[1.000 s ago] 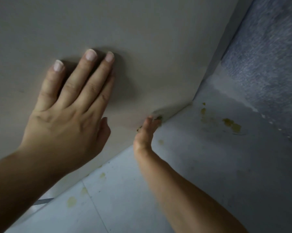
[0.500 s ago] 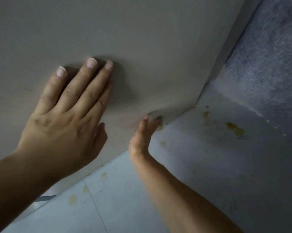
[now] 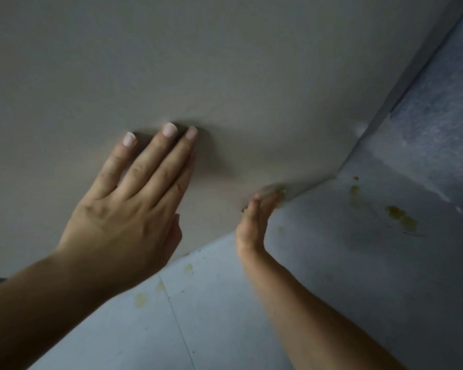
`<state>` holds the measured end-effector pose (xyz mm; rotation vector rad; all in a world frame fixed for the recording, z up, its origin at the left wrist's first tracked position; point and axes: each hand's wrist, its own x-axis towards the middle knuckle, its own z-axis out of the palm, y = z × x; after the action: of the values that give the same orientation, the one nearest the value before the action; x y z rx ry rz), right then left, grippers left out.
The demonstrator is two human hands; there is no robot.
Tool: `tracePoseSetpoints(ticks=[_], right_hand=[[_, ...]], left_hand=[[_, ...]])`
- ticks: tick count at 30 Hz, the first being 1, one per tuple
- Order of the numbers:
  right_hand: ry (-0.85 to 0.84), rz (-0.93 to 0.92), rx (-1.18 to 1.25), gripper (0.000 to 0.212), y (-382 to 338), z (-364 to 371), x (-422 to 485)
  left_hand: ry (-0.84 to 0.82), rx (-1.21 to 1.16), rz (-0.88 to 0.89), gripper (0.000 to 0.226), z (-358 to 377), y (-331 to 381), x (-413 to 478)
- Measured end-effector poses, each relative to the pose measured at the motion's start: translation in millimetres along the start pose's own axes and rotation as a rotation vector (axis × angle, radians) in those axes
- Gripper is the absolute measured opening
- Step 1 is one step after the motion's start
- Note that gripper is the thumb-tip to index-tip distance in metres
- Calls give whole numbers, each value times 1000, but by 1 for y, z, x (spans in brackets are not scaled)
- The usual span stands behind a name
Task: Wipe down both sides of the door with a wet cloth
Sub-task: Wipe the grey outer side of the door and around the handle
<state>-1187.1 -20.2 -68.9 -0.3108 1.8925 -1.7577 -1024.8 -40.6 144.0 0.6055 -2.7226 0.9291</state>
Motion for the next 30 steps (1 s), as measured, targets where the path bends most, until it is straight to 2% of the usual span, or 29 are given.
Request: tracePoseSetpoints(ticks=[4,6,8,12,13,18,22,26,28,30], right_hand=[[-12,157,107,66,7,12,-13],[-12,116,122,68,-3,14,-22],[-38,-114,79,70,-22,12,-35],[-105,-914,-236,73,-97,8,-46],[-95,-1043,-319,72,-118,8,-45],[-52,-1388,-528,71,-227,13,-54],[-69,-1633,-562,72,-326,26,-82],[6,-1885,-602,74,-418,46,-104],[10,-2009,-690,76,-426,50,-103],[-86,-2176,-862,75,-399,42,-90]], left_hand=[[-56,-20,2,84,-3,0,-11],[-48,-66,-13,87,-7,-1,-17],[-21,-94,-48,88,-11,-4,-22],[89,-89,-143,82,-23,-22,-29],[112,-97,-169,82,-27,-28,-31],[228,-131,-290,86,-58,-49,-43],[314,-132,-383,83,-83,-74,-51],[349,-162,-460,82,-108,-101,-49],[362,-170,-489,83,-115,-105,-52],[363,-178,-491,83,-115,-104,-60]])
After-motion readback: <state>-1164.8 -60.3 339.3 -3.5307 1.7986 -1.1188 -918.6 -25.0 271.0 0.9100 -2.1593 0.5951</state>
